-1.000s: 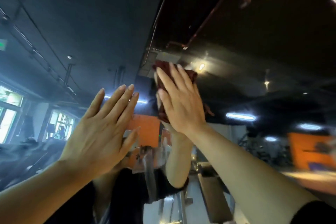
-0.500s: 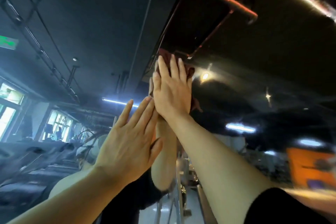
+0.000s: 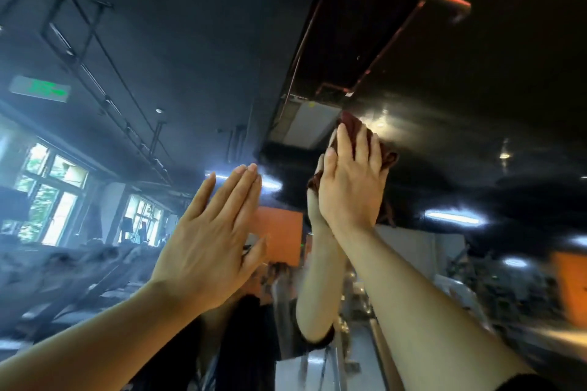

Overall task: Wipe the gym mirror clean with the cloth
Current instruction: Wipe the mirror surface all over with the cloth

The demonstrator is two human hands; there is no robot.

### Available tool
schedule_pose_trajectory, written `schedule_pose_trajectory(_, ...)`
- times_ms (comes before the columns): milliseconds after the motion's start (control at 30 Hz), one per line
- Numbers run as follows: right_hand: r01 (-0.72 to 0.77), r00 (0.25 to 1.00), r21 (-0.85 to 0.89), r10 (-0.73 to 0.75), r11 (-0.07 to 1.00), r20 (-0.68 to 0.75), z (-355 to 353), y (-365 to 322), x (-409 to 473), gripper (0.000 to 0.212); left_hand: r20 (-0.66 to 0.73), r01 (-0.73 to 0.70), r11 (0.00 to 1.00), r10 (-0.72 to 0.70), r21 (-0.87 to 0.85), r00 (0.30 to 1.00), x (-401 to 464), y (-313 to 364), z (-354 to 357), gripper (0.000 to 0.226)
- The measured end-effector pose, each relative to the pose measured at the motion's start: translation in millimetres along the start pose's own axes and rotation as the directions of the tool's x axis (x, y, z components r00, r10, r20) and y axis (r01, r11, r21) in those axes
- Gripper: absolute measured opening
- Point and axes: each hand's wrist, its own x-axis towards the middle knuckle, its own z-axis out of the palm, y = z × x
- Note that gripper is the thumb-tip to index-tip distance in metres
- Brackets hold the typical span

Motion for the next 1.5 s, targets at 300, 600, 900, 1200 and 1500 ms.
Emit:
schedule_pose_trajectory(300,0.456,0.862,0.105,-0.468,0.884,0.193,-28.5,90.2,-35.0,0.05,-0.009,-0.004,1.0,0.005,0.025,1.0,23.6,25.2,-26.1,0.059)
schedule_pose_trajectory(600,-0.18,0.981,-0.079,0.185,0.98,0.058,-50.7,264.9,-4.1,0.054,-0.025,-0.237,0.97,0.236,-0.048,0.971,93.7,137.8,-12.5,0.054)
schedule_pose_trajectory(900,-0.092,0.993,-0.098,0.099,0.991,0.064,-27.0,195.1,47.1,0.055,0.067,-0.056,0.998,0.056,-0.002,0.996,78.2,96.5,-15.2,0.05)
schedule_pose_trajectory(1200,0.26,0.959,-0.027,-0.254,0.965,0.127,-3.1,3.1,34.1,0.066,-0.017,0.032,0.999,-0.032,0.027,0.999,16.7,-11.1,-27.3,0.052)
schedule_pose_trajectory(1500,0.352,0.922,0.046,-0.355,0.935,0.157,15.8,-189.2,-3.1,0.069,0.011,0.122,0.992,-0.122,0.036,0.992,-59.1,-140.4,-43.4,0.058)
